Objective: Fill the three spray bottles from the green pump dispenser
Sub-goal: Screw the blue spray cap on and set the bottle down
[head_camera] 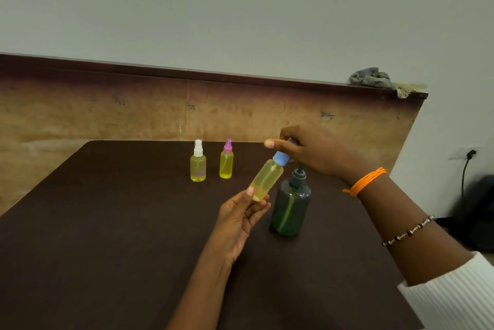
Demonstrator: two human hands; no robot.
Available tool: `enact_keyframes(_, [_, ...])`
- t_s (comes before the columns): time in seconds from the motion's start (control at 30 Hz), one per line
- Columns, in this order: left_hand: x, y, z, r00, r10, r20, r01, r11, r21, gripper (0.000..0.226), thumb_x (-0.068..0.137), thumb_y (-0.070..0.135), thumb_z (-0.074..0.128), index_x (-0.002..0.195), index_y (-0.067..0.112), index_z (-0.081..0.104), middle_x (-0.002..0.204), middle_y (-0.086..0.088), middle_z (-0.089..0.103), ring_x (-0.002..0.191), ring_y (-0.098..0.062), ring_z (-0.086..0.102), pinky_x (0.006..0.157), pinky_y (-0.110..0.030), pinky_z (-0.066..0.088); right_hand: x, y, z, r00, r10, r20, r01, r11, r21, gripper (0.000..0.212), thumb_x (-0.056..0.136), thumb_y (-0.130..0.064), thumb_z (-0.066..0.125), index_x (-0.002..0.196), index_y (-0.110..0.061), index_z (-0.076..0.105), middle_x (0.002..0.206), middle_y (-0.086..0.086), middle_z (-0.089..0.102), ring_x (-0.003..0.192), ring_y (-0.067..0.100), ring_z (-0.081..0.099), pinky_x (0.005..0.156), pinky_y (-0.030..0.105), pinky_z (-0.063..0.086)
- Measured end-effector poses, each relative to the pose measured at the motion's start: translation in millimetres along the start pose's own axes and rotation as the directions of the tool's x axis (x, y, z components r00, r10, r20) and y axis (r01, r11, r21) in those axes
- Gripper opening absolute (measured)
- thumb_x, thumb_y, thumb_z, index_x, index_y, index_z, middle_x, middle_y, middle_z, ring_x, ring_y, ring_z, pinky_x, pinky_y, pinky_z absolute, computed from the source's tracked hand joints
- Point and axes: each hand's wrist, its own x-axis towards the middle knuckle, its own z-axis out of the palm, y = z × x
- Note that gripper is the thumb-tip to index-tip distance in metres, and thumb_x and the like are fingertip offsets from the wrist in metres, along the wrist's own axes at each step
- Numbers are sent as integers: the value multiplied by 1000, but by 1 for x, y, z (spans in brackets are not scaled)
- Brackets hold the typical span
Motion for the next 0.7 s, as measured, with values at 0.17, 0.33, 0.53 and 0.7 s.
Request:
enact_keyframes(0.17, [2,1,-2,1000,2,-7,-2,1000,3,34,73,23,58,97,0,61,75,-11,72,68,-12,69,67,-23,57,-6,-2,-14,985,-62,159,49,995,81,21,80,-10,71,94,-19,59,86,-4,62,73,5,57,63,23,43])
enact_keyframes(0.33, [1,2,-2,1000,21,20,-21,1000,14,34,73,23,58,99,1,61,77,-10,72,70,-12,69,70,-23,57,1,-4,0,998,59,14,-58,996,-68,51,81,-54,60,56,-12,46,56,7,45,52,16,38,53,32,32])
enact_keyframes(0.53, [3,2,-2,1000,2,-14,-2,1000,10,25,88,21,50,95,0,61,70,-10,70,67,-12,69,65,-22,57,-5,-3,-11,984,-101,144,91,993,77,30,76,-6,72,102,-17,61,98,-2,62,89,16,58,74,28,48])
enact_keyframes(0.7, [2,3,-2,999,23,25,-24,999,35,33,76,24,56,98,1,61,76,-10,72,72,-12,69,69,-22,57,-5,-4,-4,998,24,66,-22,1000,-21,36,85,-42,63,67,-11,58,67,15,60,60,20,50,58,37,41])
